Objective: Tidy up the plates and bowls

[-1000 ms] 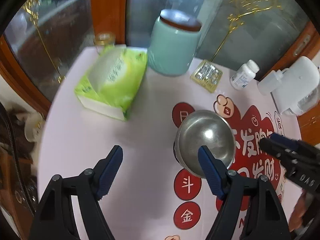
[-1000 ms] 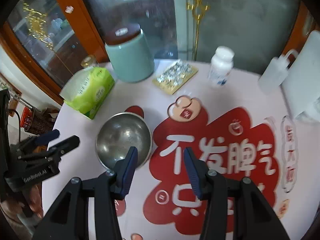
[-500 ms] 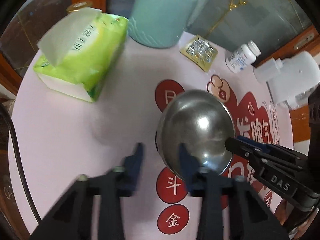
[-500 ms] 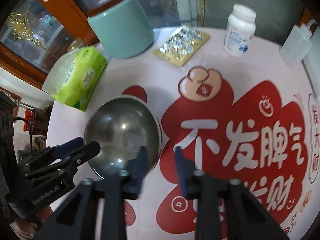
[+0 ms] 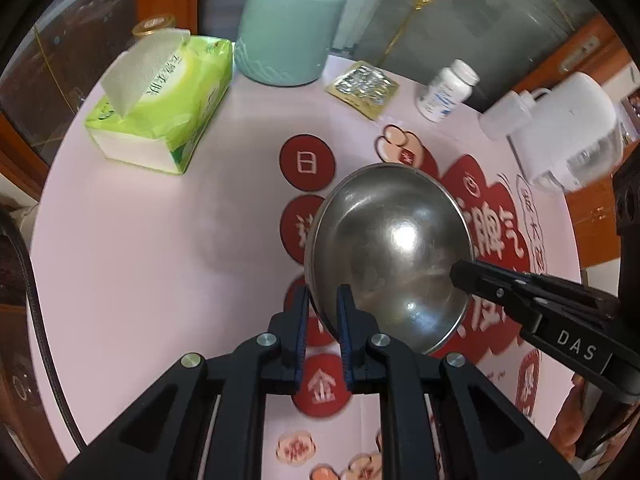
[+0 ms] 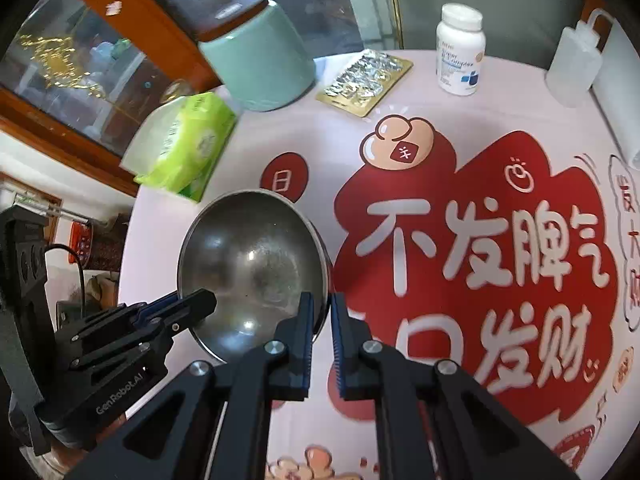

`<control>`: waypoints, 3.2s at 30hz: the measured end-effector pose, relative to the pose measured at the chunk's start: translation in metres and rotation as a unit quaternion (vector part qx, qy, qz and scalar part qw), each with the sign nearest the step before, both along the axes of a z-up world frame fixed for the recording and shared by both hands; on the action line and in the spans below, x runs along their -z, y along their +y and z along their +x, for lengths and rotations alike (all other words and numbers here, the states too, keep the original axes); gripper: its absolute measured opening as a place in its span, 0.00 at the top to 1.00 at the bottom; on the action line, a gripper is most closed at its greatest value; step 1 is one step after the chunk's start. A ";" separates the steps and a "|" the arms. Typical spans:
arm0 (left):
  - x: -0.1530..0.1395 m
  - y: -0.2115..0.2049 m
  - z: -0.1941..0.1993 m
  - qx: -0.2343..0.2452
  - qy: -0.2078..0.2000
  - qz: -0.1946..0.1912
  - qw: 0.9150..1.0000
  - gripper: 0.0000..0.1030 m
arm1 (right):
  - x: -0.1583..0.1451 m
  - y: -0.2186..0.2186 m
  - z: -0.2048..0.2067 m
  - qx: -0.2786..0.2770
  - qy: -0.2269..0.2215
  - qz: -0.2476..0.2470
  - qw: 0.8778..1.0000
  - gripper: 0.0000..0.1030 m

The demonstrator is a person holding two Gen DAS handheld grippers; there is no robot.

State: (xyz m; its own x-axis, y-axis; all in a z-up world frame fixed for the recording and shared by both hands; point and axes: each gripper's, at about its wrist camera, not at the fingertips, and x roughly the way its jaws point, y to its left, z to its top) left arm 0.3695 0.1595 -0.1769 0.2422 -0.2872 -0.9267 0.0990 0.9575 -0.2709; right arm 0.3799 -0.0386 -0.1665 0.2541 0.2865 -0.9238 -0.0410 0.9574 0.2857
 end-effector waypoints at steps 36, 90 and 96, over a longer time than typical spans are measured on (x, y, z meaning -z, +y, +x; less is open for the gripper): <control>-0.128 -0.029 -0.352 -0.006 -0.038 0.010 0.999 0.88 | -0.105 -0.027 -0.330 -0.068 -0.054 0.031 0.996 0.92; -0.027 -0.035 -0.412 -0.005 0.028 0.064 0.998 0.47 | 0.008 -0.013 -0.389 -0.101 0.031 -0.024 0.994 0.82; -0.050 -0.032 -0.410 -0.006 -0.010 0.064 0.998 0.26 | -0.006 -0.018 -0.390 -0.099 0.007 -0.024 0.995 0.63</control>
State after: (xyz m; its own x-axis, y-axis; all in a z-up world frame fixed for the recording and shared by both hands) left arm -0.0408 0.1272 -0.1267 0.2644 -0.1631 -0.9505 0.0919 0.9854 -0.1435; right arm -0.0106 -0.0565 -0.1608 0.1846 0.2849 -0.9406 -0.2269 0.9436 0.2413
